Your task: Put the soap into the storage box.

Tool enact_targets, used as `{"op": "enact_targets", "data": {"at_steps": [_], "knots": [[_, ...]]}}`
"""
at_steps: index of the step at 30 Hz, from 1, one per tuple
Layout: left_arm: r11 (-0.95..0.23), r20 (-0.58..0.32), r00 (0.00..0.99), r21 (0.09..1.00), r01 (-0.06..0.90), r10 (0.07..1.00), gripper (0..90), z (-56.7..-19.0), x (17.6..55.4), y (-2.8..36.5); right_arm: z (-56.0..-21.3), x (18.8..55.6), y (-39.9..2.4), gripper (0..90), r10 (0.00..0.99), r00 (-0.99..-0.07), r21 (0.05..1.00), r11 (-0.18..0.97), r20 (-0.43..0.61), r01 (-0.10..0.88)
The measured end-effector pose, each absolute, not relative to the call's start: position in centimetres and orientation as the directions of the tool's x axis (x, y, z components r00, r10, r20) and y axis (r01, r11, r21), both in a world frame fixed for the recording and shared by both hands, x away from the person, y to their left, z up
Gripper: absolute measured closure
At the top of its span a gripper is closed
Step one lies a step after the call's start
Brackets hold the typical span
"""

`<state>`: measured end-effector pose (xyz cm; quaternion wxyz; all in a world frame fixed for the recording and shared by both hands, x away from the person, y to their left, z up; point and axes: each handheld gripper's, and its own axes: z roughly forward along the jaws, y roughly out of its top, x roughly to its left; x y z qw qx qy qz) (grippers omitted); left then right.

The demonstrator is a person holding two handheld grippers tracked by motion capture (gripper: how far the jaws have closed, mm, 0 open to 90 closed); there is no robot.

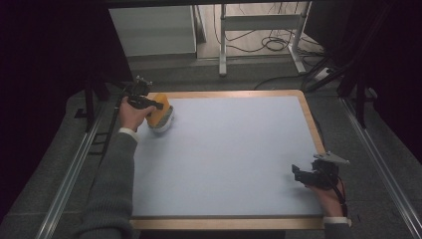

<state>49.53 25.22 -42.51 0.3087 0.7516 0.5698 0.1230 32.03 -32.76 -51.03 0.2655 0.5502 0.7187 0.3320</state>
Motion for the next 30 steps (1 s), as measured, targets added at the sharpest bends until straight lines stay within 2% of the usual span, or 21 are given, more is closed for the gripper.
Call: {"op": "enact_targets", "data": {"at_steps": [30], "knots": [[-0.073, -0.217, 0.240, 0.581, 0.811, 0.946, 61.6, -45.8, 52.4, 25.5, -51.6, 32.3, -32.9, 6.5, 0.968, -0.252, 0.759, 0.182, -0.026, 0.625]]}}
